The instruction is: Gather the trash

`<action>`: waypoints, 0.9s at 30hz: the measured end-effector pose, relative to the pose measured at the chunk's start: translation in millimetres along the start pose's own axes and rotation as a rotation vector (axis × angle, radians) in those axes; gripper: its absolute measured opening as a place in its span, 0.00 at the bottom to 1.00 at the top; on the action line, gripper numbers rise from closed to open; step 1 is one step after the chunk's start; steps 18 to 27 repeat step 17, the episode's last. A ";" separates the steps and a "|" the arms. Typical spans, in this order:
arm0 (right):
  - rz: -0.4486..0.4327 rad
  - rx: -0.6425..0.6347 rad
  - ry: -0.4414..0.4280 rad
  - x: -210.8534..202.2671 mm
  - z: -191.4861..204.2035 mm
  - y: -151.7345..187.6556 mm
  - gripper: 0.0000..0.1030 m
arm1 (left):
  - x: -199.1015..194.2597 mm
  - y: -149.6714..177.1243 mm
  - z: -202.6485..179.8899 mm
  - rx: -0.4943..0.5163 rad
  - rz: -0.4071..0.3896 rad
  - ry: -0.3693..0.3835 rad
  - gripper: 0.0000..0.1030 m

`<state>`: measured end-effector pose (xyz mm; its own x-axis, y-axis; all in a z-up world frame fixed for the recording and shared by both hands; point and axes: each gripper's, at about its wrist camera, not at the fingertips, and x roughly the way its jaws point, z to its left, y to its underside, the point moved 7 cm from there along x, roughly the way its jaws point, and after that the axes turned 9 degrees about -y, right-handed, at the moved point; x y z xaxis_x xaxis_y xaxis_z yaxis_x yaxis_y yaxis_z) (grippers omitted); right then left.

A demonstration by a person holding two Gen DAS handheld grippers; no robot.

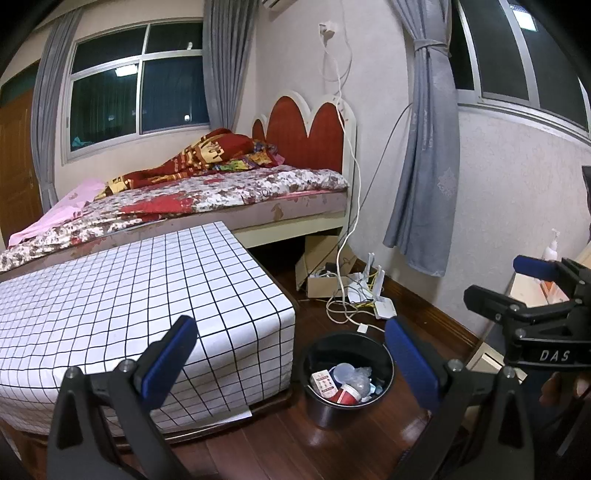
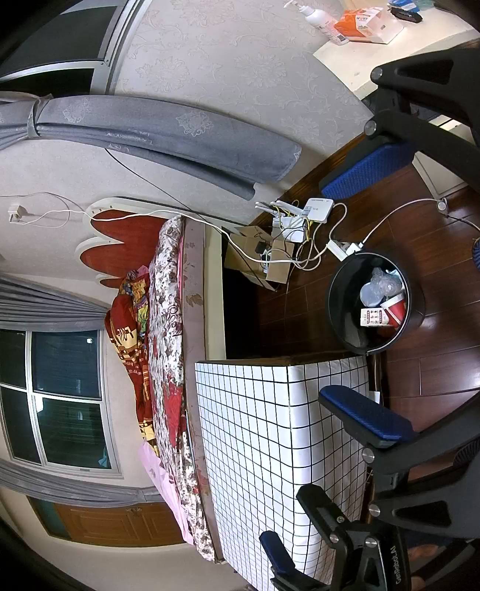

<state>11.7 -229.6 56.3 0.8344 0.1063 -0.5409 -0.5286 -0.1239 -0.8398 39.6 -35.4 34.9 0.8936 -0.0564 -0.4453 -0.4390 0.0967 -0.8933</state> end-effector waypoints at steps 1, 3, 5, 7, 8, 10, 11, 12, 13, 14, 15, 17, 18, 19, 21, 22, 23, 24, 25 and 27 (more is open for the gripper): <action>0.001 0.000 0.000 0.1 -0.1 0.5 0.99 | 0.0 -0.1 0.3 0.000 -0.001 0.000 0.99; 0.001 0.000 -0.001 0.2 -0.2 1.0 0.99 | 0.2 0.0 -0.1 0.000 -0.001 0.002 0.99; 0.002 -0.001 0.001 0.2 0.0 1.1 0.99 | -0.1 0.3 0.3 0.000 0.000 0.001 0.99; 0.002 -0.001 0.001 0.1 0.2 1.3 0.99 | -0.1 0.3 0.1 0.001 0.000 0.001 0.99; 0.003 -0.002 0.004 0.0 0.1 1.4 0.99 | -0.3 0.3 0.1 0.002 -0.001 0.002 0.99; 0.002 -0.002 0.004 -0.1 0.1 1.4 0.99 | -0.8 0.0 -1.1 0.002 -0.005 0.014 0.99; 0.002 -0.001 0.004 -0.1 -0.1 1.3 0.99 | -1.1 -0.3 -1.2 0.004 -0.007 0.023 0.99; 0.003 -0.001 0.004 0.1 0.0 1.4 0.99 | -1.4 -0.6 -2.5 0.005 -0.007 0.028 0.99; 0.002 -0.001 0.005 -0.2 -0.4 1.2 0.99 | -1.4 -0.9 -2.7 0.007 -0.007 0.033 0.99; 0.002 0.000 0.006 -0.3 0.4 1.2 0.99 | -1.3 -0.8 -1.9 0.008 -0.007 0.037 0.99; 0.002 0.000 0.007 -0.4 0.6 1.2 0.99 | -1.1 -0.8 -1.9 0.010 -0.006 0.040 0.99; 0.003 -0.001 0.007 -0.4 0.5 1.4 0.99 | -1.0 -0.7 -2.9 0.014 -0.003 0.045 0.99; 0.003 -0.001 0.007 -0.4 0.5 1.4 0.99 | -1.0 -0.7 -2.9 0.014 -0.003 0.045 0.99; 0.003 -0.001 0.007 -0.4 0.5 1.4 0.99 | -1.0 -0.7 -2.9 0.014 -0.003 0.045 0.99; 0.003 -0.001 0.007 -0.4 0.5 1.4 0.99 | -1.0 -0.7 -2.9 0.014 -0.003 0.045 0.99; 0.003 -0.001 0.007 -0.4 0.5 1.4 0.99 | -1.0 -0.7 -2.9 0.014 -0.003 0.045 0.99; 0.003 -0.001 0.007 -0.4 0.5 1.4 0.99 | -1.0 -0.7 -2.9 0.014 -0.003 0.045 0.99; 0.003 -0.001 0.007 -0.4 0.5 1.4 0.99 | -1.0 -0.7 -2.9 0.014 -0.003 0.045 0.99; 0.003 -0.001 0.007 -0.4 0.5 1.4 0.99 | -1.0 -0.7 -2.9 0.014 -0.003 0.045 0.99; 0.003 -0.001 0.007 -0.4 0.5 1.4 0.99 | -1.0 -0.7 -2.9 0.014 -0.003 0.045 0.99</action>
